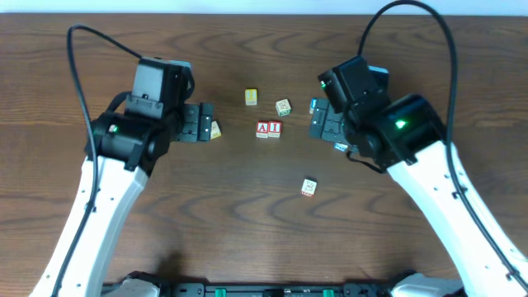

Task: Spell out Ai2
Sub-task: 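Lift both grippers away from the AI blocks, then move right gripper to the blue 2 block and grasp it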

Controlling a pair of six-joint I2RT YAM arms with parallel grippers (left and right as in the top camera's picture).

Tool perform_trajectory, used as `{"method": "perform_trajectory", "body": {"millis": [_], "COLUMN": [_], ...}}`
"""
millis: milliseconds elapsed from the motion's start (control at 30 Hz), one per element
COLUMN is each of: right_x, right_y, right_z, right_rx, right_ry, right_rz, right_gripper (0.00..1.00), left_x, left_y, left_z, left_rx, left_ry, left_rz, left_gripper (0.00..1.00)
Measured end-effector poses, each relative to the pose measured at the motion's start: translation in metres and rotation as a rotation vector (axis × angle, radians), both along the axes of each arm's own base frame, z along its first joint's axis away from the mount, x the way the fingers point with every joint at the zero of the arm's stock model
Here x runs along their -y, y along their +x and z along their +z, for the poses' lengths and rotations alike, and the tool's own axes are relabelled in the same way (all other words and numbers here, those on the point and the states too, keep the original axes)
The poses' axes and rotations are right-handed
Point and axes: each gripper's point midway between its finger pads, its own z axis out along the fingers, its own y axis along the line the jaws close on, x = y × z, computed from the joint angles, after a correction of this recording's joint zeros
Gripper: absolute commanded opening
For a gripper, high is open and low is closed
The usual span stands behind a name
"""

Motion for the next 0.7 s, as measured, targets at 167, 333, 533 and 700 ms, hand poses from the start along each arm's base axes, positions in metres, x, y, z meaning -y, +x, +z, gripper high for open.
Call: {"method": "perform_trajectory", "body": {"millis": [167,333,533,700], "right_x": [-0.012,-0.006,0.009,0.008], "right_y": [0.028,0.051,0.091,0.119], "right_z": [-0.028,-0.067,-0.117,-0.141], "right_rx": [0.014,-0.073,-0.158,-0.189], "right_ry": [0.007,0.003,0.036,0.058], "right_rz": [-0.002,-0.029,-0.056,-0.027], "right_gripper": [0.98,0.94,0.89,0.85], "left_x": [-0.002,-0.006,-0.008,-0.006], "left_y": [-0.006,-0.022,-0.029,-0.028], "left_z": [-0.003,-0.013,-0.016,-0.016], "left_rx": [-0.027,-0.101,-0.131,-0.13], "left_ry": [0.008,0.029,0.034,0.026], "left_rz": [0.001,0.001,0.0,-0.005], "left_gripper": [0.96,0.95,0.95,0.95]}}
